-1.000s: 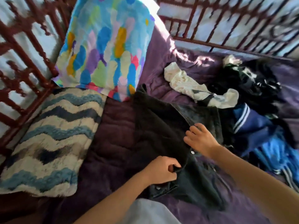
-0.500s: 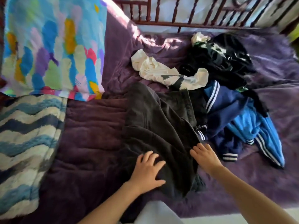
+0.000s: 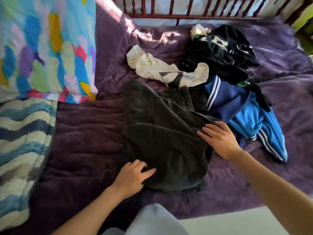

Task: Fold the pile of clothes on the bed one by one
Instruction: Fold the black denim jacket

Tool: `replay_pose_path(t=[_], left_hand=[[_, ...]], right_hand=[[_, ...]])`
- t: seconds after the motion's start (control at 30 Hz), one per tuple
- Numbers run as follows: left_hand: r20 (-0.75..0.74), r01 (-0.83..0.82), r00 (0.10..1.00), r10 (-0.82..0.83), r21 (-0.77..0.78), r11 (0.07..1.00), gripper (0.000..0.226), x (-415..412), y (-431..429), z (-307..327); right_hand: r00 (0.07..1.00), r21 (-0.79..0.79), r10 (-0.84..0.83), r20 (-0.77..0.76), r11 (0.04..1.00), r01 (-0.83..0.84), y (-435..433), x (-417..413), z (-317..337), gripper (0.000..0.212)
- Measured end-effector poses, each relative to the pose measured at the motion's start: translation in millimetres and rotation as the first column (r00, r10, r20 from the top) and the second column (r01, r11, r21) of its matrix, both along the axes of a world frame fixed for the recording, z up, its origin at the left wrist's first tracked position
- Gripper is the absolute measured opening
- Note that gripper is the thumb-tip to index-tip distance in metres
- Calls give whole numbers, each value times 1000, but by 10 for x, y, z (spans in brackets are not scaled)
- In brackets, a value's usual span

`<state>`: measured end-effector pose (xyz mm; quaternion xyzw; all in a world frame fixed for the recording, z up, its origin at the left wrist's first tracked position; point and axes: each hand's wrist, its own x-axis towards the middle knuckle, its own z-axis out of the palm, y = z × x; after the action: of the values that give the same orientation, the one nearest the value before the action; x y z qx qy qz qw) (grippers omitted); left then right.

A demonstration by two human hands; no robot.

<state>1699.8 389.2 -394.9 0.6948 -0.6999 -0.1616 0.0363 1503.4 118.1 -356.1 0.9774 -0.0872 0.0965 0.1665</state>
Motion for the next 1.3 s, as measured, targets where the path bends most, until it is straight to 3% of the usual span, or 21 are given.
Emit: replay_pose_path(t=[0.07, 0.1, 0.13, 0.17, 0.2, 0.23, 0.4, 0.57, 0.6, 0.7, 0.77, 0.9, 0.97, 1.07, 1.2, 1.3], left_hand=[[36, 100, 994, -105, 123, 987, 70, -144, -97, -33], [41, 108, 992, -118, 194, 975, 68, -216, -147, -88], [45, 115, 990, -135, 305, 945, 64, -282, -192, -158], [36, 118, 989, -145, 399, 909, 62, -337, -234, -192], [31, 126, 987, -155, 444, 887, 61, -367, -275, -209], [28, 123, 988, -153, 458, 880, 61, -371, -308, -226], [-63, 127, 992, -110, 509, 852, 62, -217, -404, -282], [-250, 40, 957, 149, 620, 784, 49, -201, -490, -285], [-327, 0, 906, 269, 635, 773, 45, -173, -526, -272], [-532, -210, 615, 582, 601, 771, 29, 34, -690, -216], [-541, -417, 532, 651, 502, 758, 22, 271, -851, -201], [-369, -680, 591, 718, 251, 689, 25, 822, -1273, -247], [-304, -736, 566, 766, 233, 636, 33, 1055, -1493, -310], [-224, -743, 593, 773, 217, 633, 48, 1294, -1802, -452], [-59, -641, 759, 648, 109, 760, 62, 1492, -2150, -635], [26, -487, 873, 487, 12, 873, 69, 1587, -2500, -723]], right_hand=[[979, 1, -123, -165, 992, 125, 101, -290, -134, 33], [891, 22, -224, -394, 967, 253, 178, -419, -220, 46], [722, 43, -271, -637, 922, 384, 246, -548, -361, 60], [565, 63, -265, -781, 868, 493, 328, -661, -498, 66], [454, 71, -250, -856, 811, 581, 386, -714, -612, 67], [440, 115, -243, -864, 757, 643, 420, -711, -698, 66], [641, 350, -385, -664, 597, 722, 263, -208, -846, 48], [706, 594, -545, -452, 407, 694, -244, 525, -773, 40], [703, 620, -562, -436, 378, 688, -357, 667, -772, 39], [686, 668, -562, -462, 288, 686, -697, 1063, -799, 40], [689, 683, -546, -476, 264, 681, -905, 1292, -851, 40], [673, 689, -552, -492, 225, 689, -1198, 1636, -992, 40], [664, 679, -547, -510, 217, 701, -1291, 1764, -1087, 41], [650, 672, -540, -535, 195, 715, -1439, 1931, -1258, 47], [643, 651, -487, -591, 183, 737, -1516, 2118, -1478, 61], [677, 690, -414, -609, 144, 709, -1498, 2234, -1544, 44]])
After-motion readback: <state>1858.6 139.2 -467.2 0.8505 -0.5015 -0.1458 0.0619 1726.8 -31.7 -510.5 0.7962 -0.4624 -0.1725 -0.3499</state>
